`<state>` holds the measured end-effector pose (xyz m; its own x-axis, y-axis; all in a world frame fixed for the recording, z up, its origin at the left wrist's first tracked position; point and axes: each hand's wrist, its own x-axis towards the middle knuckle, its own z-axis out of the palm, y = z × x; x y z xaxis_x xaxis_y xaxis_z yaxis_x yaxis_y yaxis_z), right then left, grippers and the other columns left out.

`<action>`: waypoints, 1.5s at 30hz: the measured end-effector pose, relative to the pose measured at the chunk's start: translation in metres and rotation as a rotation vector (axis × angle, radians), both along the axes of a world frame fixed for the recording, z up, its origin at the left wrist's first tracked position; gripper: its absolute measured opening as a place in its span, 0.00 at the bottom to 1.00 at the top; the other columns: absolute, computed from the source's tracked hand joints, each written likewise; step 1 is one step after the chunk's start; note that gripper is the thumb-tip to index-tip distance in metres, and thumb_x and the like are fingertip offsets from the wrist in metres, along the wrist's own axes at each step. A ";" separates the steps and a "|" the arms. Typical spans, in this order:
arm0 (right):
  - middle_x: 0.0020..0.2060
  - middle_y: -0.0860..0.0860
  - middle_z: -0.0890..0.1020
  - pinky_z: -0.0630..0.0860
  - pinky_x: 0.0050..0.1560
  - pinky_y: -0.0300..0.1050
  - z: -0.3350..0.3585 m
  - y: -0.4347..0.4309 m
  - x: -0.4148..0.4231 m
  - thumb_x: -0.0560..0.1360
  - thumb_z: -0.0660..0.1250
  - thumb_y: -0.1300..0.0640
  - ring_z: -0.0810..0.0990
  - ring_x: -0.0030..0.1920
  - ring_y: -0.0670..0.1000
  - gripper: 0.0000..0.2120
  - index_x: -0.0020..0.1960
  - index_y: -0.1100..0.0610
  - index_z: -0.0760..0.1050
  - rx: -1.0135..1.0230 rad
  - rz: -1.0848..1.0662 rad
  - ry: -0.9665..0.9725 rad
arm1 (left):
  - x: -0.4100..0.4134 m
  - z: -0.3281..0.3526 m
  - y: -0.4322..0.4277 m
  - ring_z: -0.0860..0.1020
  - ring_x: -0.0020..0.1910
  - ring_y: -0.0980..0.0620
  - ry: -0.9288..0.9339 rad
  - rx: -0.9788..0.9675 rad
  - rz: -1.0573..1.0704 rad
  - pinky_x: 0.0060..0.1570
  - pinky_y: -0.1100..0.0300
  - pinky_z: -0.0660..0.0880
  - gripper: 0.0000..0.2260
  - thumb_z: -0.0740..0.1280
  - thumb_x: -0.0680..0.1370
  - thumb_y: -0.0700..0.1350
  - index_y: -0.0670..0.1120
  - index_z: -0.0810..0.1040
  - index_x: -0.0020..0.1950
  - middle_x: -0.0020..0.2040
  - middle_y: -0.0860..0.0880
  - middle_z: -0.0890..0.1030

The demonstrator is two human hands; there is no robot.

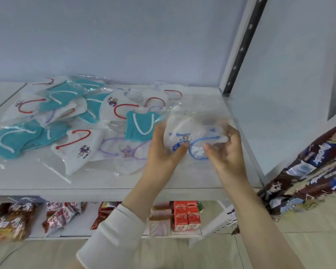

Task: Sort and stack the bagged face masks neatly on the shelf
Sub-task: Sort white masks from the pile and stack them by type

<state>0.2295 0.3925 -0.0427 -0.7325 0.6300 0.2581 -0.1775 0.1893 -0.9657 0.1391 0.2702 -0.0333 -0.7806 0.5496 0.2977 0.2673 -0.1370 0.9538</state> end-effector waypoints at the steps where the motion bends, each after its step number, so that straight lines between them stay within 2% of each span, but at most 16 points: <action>1: 0.50 0.54 0.77 0.74 0.49 0.35 -0.002 -0.001 0.000 0.68 0.70 0.53 0.77 0.41 0.40 0.20 0.57 0.45 0.66 0.005 0.009 -0.013 | 0.001 -0.001 0.000 0.78 0.52 0.59 -0.004 -0.021 -0.005 0.54 0.63 0.75 0.19 0.71 0.72 0.39 0.56 0.69 0.55 0.53 0.53 0.77; 5: 0.47 0.51 0.79 0.74 0.45 0.30 0.010 -0.011 0.001 0.73 0.68 0.65 0.79 0.43 0.37 0.16 0.52 0.48 0.69 0.007 -0.050 -0.044 | 0.010 0.008 -0.010 0.77 0.45 0.65 -0.045 -0.043 0.019 0.48 0.67 0.74 0.17 0.71 0.73 0.36 0.54 0.68 0.51 0.48 0.52 0.77; 9: 0.42 0.45 0.81 0.75 0.46 0.33 0.036 -0.043 -0.009 0.69 0.73 0.61 0.81 0.45 0.41 0.15 0.50 0.49 0.72 -0.049 0.066 0.004 | 0.007 0.032 -0.052 0.81 0.47 0.51 -0.125 0.074 0.111 0.48 0.54 0.79 0.15 0.71 0.68 0.41 0.52 0.73 0.51 0.47 0.49 0.82; 12: 0.39 0.46 0.80 0.77 0.47 0.36 0.044 -0.076 -0.019 0.65 0.76 0.55 0.80 0.42 0.43 0.16 0.49 0.49 0.74 -0.104 0.267 -0.032 | 0.008 0.034 -0.102 0.83 0.45 0.53 -0.210 0.148 0.166 0.42 0.60 0.79 0.15 0.71 0.67 0.39 0.50 0.74 0.51 0.44 0.53 0.84; 15: 0.33 0.39 0.81 0.75 0.41 0.33 0.031 -0.122 -0.028 0.60 0.76 0.52 0.79 0.37 0.39 0.15 0.44 0.51 0.75 -0.170 0.468 -0.134 | 0.015 0.017 -0.158 0.83 0.43 0.53 -0.341 0.217 0.292 0.40 0.61 0.78 0.15 0.69 0.67 0.37 0.45 0.75 0.52 0.43 0.50 0.84; 19: 0.37 0.49 0.82 0.78 0.36 0.47 -0.011 -0.195 -0.037 0.64 0.74 0.51 0.82 0.40 0.56 0.08 0.41 0.47 0.78 -0.277 0.626 -0.392 | 0.031 -0.016 -0.235 0.83 0.45 0.48 -0.504 0.216 0.471 0.40 0.59 0.79 0.25 0.71 0.66 0.35 0.37 0.72 0.62 0.48 0.44 0.84; 21: 0.40 0.51 0.84 0.81 0.42 0.58 -0.032 -0.235 -0.039 0.65 0.75 0.52 0.83 0.43 0.58 0.12 0.46 0.51 0.78 -0.276 0.668 -0.487 | 0.046 -0.033 -0.275 0.83 0.45 0.50 -0.570 0.194 0.529 0.39 0.61 0.78 0.26 0.73 0.67 0.36 0.39 0.71 0.64 0.48 0.47 0.84; 23: 0.44 0.53 0.85 0.79 0.49 0.63 -0.052 -0.276 -0.038 0.65 0.76 0.52 0.83 0.46 0.57 0.15 0.48 0.54 0.78 -0.215 0.718 -0.581 | 0.062 -0.052 -0.317 0.83 0.45 0.51 -0.625 0.141 0.590 0.39 0.63 0.77 0.20 0.70 0.71 0.42 0.43 0.73 0.62 0.47 0.50 0.84; 26: 0.43 0.53 0.85 0.78 0.55 0.55 -0.083 -0.335 -0.033 0.69 0.74 0.58 0.83 0.48 0.55 0.08 0.47 0.55 0.79 -0.145 0.845 -0.682 | 0.086 -0.082 -0.384 0.82 0.44 0.52 -0.713 0.073 0.687 0.39 0.64 0.77 0.10 0.67 0.76 0.46 0.44 0.77 0.55 0.46 0.50 0.85; 29: 0.40 0.46 0.83 0.77 0.45 0.34 -0.110 -0.402 -0.028 0.70 0.72 0.61 0.81 0.44 0.46 0.06 0.44 0.51 0.78 -0.036 0.980 -0.761 | 0.106 -0.114 -0.455 0.83 0.43 0.51 -0.817 0.084 0.840 0.41 0.61 0.78 0.07 0.68 0.76 0.40 0.44 0.78 0.54 0.45 0.47 0.85; 30: 0.41 0.45 0.83 0.76 0.44 0.33 -0.118 -0.426 -0.027 0.70 0.72 0.61 0.81 0.44 0.45 0.07 0.44 0.51 0.77 -0.014 1.012 -0.792 | 0.113 -0.123 -0.478 0.83 0.42 0.50 -0.867 0.097 0.882 0.41 0.60 0.79 0.07 0.68 0.76 0.39 0.43 0.79 0.53 0.44 0.46 0.85; 33: 0.47 0.47 0.83 0.79 0.49 0.45 -0.144 -0.497 -0.026 0.70 0.72 0.59 0.82 0.50 0.49 0.09 0.49 0.52 0.78 -0.053 1.073 -0.932 | 0.128 -0.147 -0.546 0.83 0.40 0.51 -0.991 0.129 0.957 0.39 0.62 0.79 0.08 0.68 0.76 0.38 0.39 0.79 0.54 0.43 0.45 0.84; 36: 0.41 0.45 0.84 0.79 0.40 0.36 -0.160 -0.561 -0.029 0.71 0.70 0.62 0.83 0.43 0.44 0.08 0.47 0.52 0.76 -0.148 1.122 -1.011 | 0.138 -0.161 -0.608 0.83 0.43 0.48 -1.072 0.190 1.049 0.50 0.54 0.77 0.08 0.68 0.75 0.38 0.41 0.79 0.54 0.47 0.43 0.84; 41: 0.42 0.54 0.84 0.80 0.41 0.39 -0.180 -0.645 -0.043 0.72 0.68 0.67 0.83 0.40 0.50 0.09 0.51 0.60 0.77 -0.236 1.116 -1.127 | 0.132 -0.180 -0.681 0.81 0.53 0.43 -1.148 0.247 1.168 0.59 0.47 0.72 0.14 0.74 0.70 0.43 0.45 0.79 0.54 0.52 0.42 0.84; 43: 0.41 0.54 0.84 0.80 0.39 0.38 -0.186 -0.672 -0.059 0.72 0.68 0.68 0.83 0.38 0.49 0.08 0.50 0.61 0.77 -0.251 1.096 -1.149 | 0.118 -0.187 -0.701 0.81 0.52 0.44 -1.153 0.271 1.190 0.55 0.52 0.75 0.12 0.71 0.74 0.39 0.42 0.78 0.57 0.52 0.42 0.83; 45: 0.41 0.54 0.83 0.80 0.39 0.37 -0.191 -0.696 -0.079 0.71 0.68 0.68 0.82 0.39 0.49 0.08 0.50 0.60 0.77 -0.234 1.109 -1.148 | 0.100 -0.190 -0.721 0.82 0.45 0.49 -1.138 0.275 1.211 0.44 0.62 0.77 0.09 0.67 0.76 0.37 0.41 0.77 0.56 0.48 0.44 0.84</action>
